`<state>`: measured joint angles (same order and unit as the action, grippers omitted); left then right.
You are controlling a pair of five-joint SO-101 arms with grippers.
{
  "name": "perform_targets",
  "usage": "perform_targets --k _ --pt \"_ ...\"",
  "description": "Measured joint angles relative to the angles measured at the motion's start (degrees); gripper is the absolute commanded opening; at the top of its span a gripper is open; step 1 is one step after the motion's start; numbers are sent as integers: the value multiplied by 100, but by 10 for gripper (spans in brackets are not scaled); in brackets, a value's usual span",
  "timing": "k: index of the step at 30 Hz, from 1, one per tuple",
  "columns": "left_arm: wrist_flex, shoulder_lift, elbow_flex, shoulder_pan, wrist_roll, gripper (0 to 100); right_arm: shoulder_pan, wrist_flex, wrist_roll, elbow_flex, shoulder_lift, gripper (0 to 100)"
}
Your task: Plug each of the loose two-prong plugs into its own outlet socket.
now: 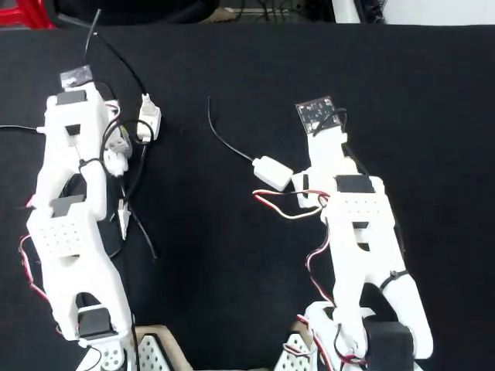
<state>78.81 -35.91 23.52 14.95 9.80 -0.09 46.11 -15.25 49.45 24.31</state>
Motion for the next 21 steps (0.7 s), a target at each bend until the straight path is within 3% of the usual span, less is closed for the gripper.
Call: perform_targets --k 7,12,17,21 --pt "1776 0 1380 -545 -571 50 0 0 0 0 0 35" --pt "2127 26 2418 -563 -1178 50 0 0 0 0 0 35" --pt "2145 545 2101 -571 -2189 51 0 0 0 0 0 35" --pt "2145 1486 1231 -510 -2602 54 0 -88 0 0 0 35"
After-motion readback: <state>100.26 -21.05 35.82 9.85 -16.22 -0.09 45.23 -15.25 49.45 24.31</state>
